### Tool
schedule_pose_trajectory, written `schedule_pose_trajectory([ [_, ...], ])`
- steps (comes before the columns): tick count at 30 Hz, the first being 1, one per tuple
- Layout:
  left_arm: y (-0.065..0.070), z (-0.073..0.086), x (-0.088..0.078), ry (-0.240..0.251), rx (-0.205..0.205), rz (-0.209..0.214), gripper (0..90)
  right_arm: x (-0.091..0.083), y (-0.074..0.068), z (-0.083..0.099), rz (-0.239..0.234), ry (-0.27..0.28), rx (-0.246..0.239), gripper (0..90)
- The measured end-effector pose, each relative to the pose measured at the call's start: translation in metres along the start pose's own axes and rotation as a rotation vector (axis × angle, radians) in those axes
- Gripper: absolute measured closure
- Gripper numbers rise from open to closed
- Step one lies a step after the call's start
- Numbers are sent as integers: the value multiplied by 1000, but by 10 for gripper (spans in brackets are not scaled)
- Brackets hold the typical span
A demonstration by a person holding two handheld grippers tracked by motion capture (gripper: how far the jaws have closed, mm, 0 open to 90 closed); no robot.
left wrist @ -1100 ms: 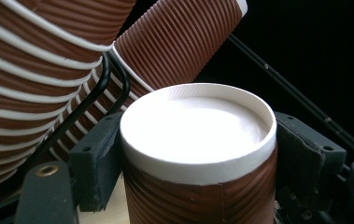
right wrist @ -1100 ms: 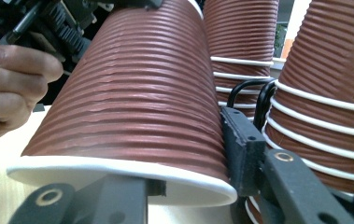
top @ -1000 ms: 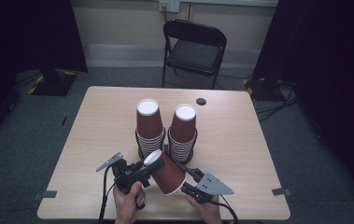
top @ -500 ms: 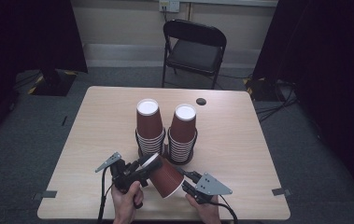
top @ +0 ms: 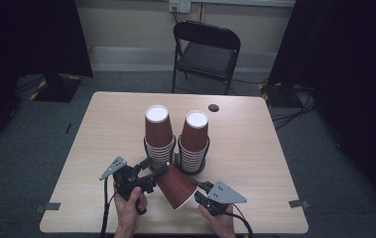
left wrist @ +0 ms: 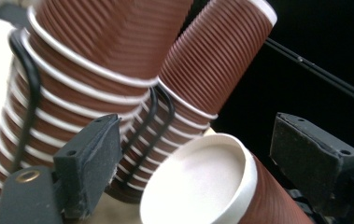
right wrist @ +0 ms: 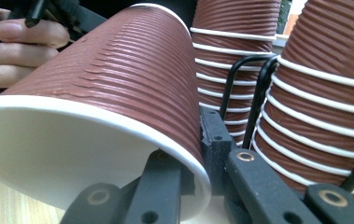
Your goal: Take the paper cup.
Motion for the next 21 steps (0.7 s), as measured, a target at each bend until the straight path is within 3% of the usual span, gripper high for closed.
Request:
schedule_pose_trajectory([
  [7,-7,-1,-9,46,109,-34,153,0,0,3,13,-57,29,858],
  [10,-8,1,-9,30,151,-65,158,0,2,3,10,-70,42,858],
  [15,-11,1,-11,28,277,-140,157,-2,5,5,17,-106,74,858],
  [21,-14,2,-14,-36,410,-163,162,-6,10,7,18,-146,129,858],
])
Point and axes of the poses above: each handheld gripper's, and its own axes: x roughly forward along the jaws, z roughly out of its underside, y roughly to its right, the point moved 3 cm from there along x, roughly forward along the jaws, and after that the axes turned 7 degrees about -x, right-handed, at the moved point
